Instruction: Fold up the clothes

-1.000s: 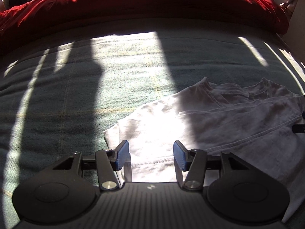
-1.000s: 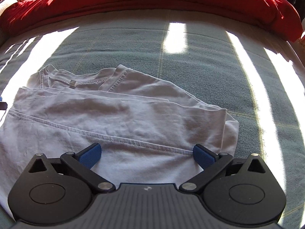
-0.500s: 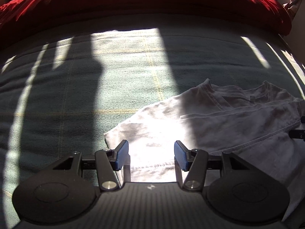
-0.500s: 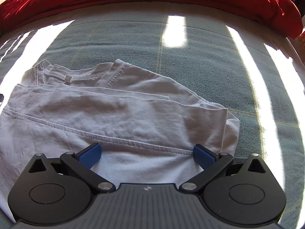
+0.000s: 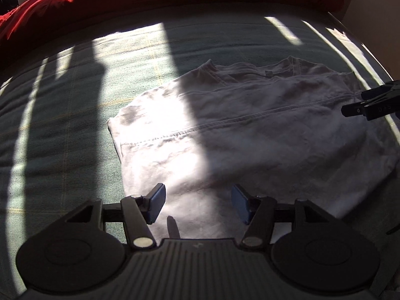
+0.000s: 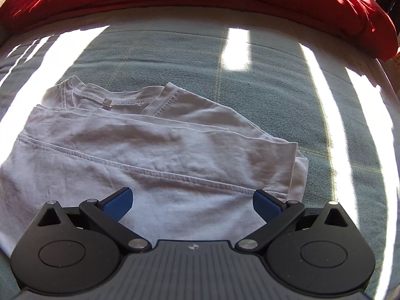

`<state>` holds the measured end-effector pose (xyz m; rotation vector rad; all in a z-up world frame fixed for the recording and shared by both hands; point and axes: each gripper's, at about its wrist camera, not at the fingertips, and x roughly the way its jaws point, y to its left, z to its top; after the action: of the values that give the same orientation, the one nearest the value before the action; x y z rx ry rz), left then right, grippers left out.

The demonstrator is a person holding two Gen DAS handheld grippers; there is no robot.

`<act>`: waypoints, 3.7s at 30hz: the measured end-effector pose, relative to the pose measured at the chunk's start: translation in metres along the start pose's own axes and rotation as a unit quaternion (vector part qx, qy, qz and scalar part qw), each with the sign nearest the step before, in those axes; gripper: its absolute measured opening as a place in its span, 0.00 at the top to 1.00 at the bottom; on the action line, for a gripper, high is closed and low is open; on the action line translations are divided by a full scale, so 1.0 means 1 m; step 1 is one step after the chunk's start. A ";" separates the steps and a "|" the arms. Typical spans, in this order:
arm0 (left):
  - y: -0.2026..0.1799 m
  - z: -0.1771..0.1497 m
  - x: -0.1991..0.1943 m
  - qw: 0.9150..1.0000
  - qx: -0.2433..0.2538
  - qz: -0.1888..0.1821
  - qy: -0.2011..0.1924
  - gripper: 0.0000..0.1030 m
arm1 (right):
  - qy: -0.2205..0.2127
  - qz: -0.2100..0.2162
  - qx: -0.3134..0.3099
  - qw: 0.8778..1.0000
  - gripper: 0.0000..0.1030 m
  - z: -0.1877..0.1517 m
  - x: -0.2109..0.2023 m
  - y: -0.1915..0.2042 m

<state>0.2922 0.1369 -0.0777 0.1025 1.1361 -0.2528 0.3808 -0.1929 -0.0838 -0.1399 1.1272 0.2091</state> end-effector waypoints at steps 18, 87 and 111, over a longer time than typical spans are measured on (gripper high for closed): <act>-0.017 -0.069 -0.007 1.000 0.016 0.022 0.000 0.42 | 0.012 0.021 0.029 0.999 0.00 -0.052 -0.031 0.027; -0.008 -0.026 -0.026 0.998 -0.049 -0.029 -0.024 0.38 | -0.017 0.089 0.155 0.984 0.00 -0.108 -0.067 -0.015; 0.145 -0.020 0.045 0.927 -0.321 -0.195 0.001 0.36 | 0.014 0.156 0.108 0.982 0.00 -0.077 -0.060 0.066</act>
<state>0.3290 0.2746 -0.1342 -0.7110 1.1863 -0.2209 0.2729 -0.1511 -0.0620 0.2297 1.1895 0.3612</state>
